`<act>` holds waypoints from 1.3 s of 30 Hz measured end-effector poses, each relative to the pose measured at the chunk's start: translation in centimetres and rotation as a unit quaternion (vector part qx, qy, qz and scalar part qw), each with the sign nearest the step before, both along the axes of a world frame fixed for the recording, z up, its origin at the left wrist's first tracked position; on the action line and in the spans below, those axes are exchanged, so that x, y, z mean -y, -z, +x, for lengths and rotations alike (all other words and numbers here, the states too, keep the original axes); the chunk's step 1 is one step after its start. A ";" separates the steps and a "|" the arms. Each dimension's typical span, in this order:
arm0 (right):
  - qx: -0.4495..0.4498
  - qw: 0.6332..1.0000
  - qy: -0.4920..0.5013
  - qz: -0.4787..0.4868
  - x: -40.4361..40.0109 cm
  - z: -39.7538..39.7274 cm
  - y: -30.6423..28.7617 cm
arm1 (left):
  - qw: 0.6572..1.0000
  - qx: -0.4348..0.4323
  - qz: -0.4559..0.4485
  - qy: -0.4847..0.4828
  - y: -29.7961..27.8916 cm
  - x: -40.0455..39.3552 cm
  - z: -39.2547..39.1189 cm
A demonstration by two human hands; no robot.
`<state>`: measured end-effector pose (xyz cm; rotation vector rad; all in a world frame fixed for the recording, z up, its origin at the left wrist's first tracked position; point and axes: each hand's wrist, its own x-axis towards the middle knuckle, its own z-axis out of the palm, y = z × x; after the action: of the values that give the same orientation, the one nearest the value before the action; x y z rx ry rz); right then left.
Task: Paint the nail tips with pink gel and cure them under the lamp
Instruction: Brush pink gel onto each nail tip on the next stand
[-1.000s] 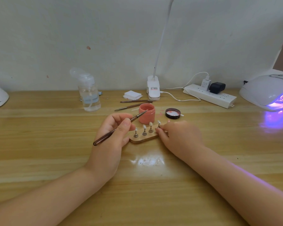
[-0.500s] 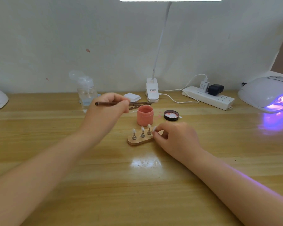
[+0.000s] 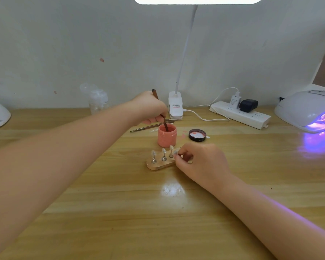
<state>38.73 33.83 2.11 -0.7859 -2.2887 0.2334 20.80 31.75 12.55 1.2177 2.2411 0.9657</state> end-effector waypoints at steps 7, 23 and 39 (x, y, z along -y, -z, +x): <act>-0.011 0.999 -0.003 -0.041 -0.1 0.0 -0.1 | 0.999 0.040 -0.007 -0.023 1.1 0.0 -0.5; -0.109 0.984 -0.057 -0.131 -0.3 0.3 -0.3 | 0.922 0.349 0.108 -0.130 3.1 4.6 -3.8; -0.128 0.983 -0.074 -0.108 -0.2 -0.1 -0.1 | 0.936 0.028 0.341 0.081 8.7 12.3 4.1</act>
<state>38.63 34.01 2.22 -0.6492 -2.1001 0.6227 24.86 19.49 3.84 1.5851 1.7615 1.7619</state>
